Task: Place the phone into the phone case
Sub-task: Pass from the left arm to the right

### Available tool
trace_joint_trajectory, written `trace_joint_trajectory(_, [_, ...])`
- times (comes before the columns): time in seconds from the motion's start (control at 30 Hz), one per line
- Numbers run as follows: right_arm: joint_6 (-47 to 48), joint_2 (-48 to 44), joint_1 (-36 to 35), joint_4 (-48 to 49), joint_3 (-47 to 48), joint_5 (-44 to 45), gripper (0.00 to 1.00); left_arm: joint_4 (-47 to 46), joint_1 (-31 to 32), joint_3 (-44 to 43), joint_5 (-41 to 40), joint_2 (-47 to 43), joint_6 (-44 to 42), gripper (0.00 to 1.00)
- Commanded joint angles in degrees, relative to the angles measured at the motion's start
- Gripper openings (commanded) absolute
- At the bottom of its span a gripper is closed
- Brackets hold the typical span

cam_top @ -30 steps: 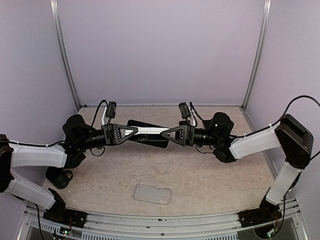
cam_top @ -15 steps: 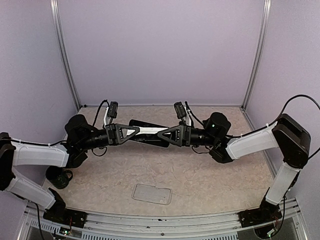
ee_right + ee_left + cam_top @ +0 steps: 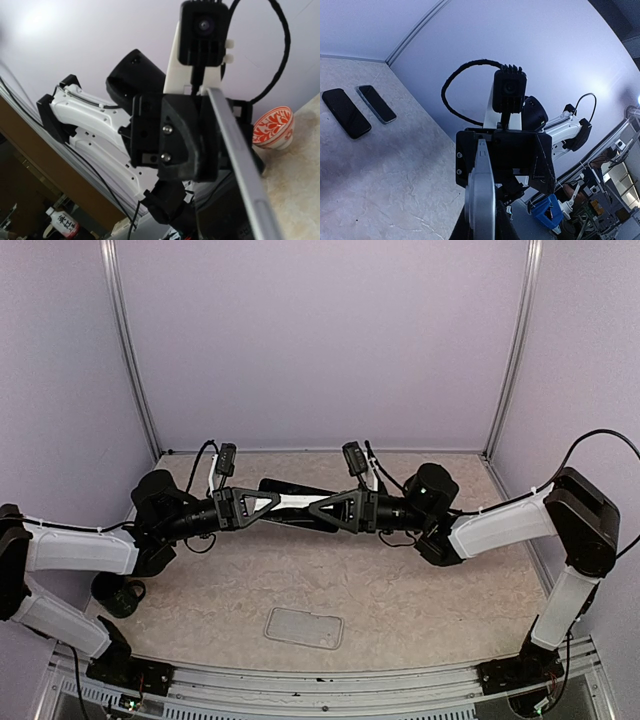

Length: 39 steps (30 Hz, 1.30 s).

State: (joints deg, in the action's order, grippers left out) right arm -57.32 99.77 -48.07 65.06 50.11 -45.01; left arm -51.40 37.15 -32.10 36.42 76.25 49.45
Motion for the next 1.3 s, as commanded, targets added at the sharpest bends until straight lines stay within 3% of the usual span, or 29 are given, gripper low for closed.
trace_joint_trajectory(0.0, [0.4, 0.6, -0.9, 0.7, 1.4, 0.2, 0.70, -3.2, 0.4, -0.7, -2.0, -1.0, -1.2, 0.00])
trace_joint_trajectory(0.17, [0.7, 0.6, -1.3, 0.5, 1.5, 0.4, 0.66, -2.8, 0.4, -0.5, -2.5, -1.3, -1.4, 0.00])
trace_joint_trajectory(0.27, [0.8, 0.6, -1.4, 0.4, 1.5, 0.4, 0.58, -2.7, 0.4, -0.4, -2.7, -1.3, -1.4, 0.00])
trace_joint_trajectory(0.7, [-0.1, 0.8, -1.4, 1.4, 2.0, -0.6, 0.05, -2.2, 0.4, -0.1, -2.9, -2.0, -1.5, 0.00])
trace_joint_trajectory(0.8, [-0.2, 0.7, -1.4, 1.3, 2.0, -0.7, 0.00, -1.7, 0.4, -0.1, -3.2, -2.3, -1.5, 0.00])
trace_joint_trajectory(0.93, [-0.2, 0.4, -1.4, 1.0, 2.1, -0.8, 0.00, -1.1, 0.4, -0.1, -3.3, -2.7, -1.4, 0.17])
trace_joint_trajectory(1.13, [1.6, -1.4, -1.2, -2.0, 2.0, -0.7, 0.00, 3.5, 0.4, 0.2, -4.8, -5.8, -3.3, 0.56])
trace_joint_trajectory(1.27, [3.0, -3.3, -0.7, -5.1, 1.5, -0.1, 0.00, 7.8, 0.4, 1.1, -6.4, -8.6, -4.7, 0.73])
